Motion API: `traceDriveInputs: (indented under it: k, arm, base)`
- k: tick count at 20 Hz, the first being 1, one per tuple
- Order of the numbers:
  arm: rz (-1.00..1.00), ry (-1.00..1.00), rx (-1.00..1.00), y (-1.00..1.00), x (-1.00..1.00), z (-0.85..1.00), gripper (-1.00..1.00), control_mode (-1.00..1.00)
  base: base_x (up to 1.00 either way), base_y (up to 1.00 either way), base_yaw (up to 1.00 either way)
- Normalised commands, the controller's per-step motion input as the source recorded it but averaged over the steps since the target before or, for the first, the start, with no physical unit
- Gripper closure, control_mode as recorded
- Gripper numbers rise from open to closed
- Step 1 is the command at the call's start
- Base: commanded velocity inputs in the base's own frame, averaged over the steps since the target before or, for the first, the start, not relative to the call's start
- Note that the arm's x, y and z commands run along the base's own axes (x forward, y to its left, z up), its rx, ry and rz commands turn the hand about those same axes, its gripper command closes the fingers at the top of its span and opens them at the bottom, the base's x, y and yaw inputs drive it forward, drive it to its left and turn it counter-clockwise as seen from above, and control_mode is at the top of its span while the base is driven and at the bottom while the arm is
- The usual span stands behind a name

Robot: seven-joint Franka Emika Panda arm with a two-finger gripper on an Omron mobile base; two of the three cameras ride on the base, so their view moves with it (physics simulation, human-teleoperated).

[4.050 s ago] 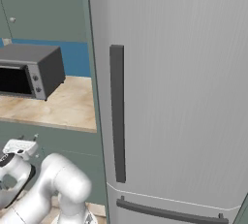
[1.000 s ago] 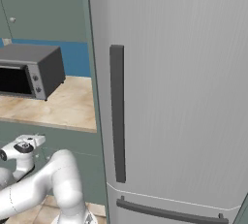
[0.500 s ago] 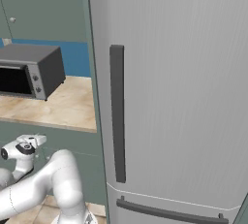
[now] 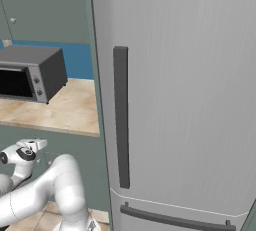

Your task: Take the tongs from the drawer on the left and place them on the dining counter next to the tray containing the kebab skewer.

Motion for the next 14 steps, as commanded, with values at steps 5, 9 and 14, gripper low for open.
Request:
traceDriveInputs:
  k: [5, 9, 14]
  arm:
    - [0.00, 0.00, 0.00, 0.00, 0.00, 0.00, 1.00, -1.00]
    - [0.00, 0.00, 0.00, 0.00, -0.12, 0.00, 1.00, -1.00]
    - [0.00, 0.00, 0.00, -0.01, -0.60, -0.02, 1.00, -1.00]
  base:
    - [0.00, 0.00, 0.00]
    - [0.00, 0.00, 0.00]
    - [0.00, 0.00, 0.00]
